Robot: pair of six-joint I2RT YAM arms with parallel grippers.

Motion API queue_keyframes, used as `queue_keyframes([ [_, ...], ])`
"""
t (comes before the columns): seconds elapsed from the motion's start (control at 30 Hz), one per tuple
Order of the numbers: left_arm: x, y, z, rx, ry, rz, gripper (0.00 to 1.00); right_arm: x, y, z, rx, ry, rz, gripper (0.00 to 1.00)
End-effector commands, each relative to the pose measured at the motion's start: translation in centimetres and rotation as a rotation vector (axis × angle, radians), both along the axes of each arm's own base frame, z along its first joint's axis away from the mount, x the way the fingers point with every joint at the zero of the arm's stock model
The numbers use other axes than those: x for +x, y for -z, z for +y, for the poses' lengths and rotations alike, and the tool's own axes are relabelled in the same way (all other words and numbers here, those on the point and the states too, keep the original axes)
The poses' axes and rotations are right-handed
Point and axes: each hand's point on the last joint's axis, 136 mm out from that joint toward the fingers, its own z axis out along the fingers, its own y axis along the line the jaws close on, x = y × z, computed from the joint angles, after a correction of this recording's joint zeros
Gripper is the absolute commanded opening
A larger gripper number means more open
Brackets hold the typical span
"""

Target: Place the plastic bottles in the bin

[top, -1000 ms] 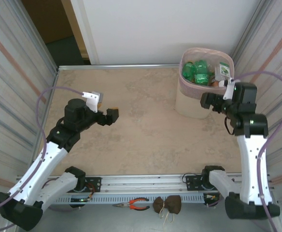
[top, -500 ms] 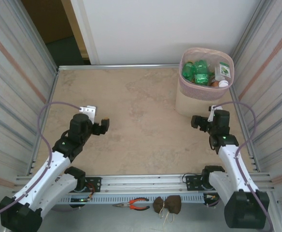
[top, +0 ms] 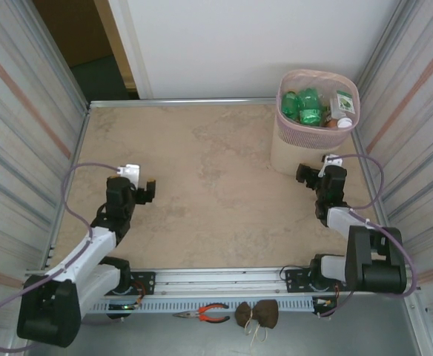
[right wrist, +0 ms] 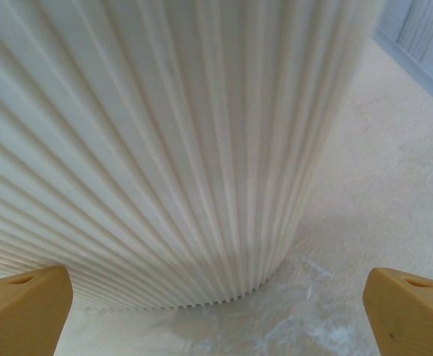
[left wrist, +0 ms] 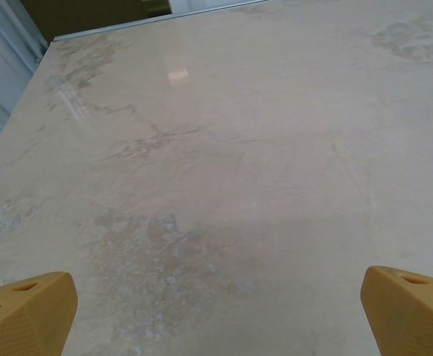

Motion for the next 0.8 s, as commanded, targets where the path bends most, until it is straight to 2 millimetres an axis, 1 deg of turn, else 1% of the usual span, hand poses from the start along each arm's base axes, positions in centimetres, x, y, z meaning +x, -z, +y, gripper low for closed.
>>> queue_keyframes([
  [0.0, 1.8, -2.3, 0.0, -0.087, 0.047, -0.152, 0.99, 1.2, -1.6, -0.9, 0.005, 0.028, -0.101, 0.99],
  [0.07, 2.3, -2.3, 0.1, -0.126, 0.066, -0.172, 0.99, 1.2, -0.9, -0.4, 0.006, -0.002, -0.111, 0.99],
  [0.13, 2.9, -2.0, 0.0, -0.127, 0.084, -0.179, 0.99, 1.2, -0.3, 0.1, 0.006, -0.028, -0.116, 0.99],
  [0.33, 5.4, -0.2, -1.0, -0.099, 0.153, -0.156, 0.99, 1.9, 1.1, 1.1, 0.000, -0.089, -0.112, 0.99],
  [0.37, 5.8, 0.0, -0.9, -0.091, 0.150, -0.154, 0.99, 1.9, 1.5, 1.3, -0.006, -0.098, -0.107, 0.99],
  [0.43, 6.5, 0.7, -0.9, -0.110, 0.155, -0.117, 0.99, 2.2, 1.6, 1.5, -0.016, -0.106, -0.108, 0.99],
  [0.63, 7.0, 2.8, -1.6, -0.119, 0.211, -0.097, 0.99, 3.3, 2.1, 2.0, -0.042, -0.116, -0.038, 0.99],
  [0.7, 7.3, 2.9, -1.9, -0.120, 0.233, -0.091, 0.99, 3.4, 2.2, 2.3, -0.054, -0.124, -0.025, 0.99],
  [0.77, 7.4, 3.1, -1.5, -0.134, 0.216, -0.067, 0.99, 3.3, 2.2, 2.3, -0.055, -0.124, -0.025, 0.99],
])
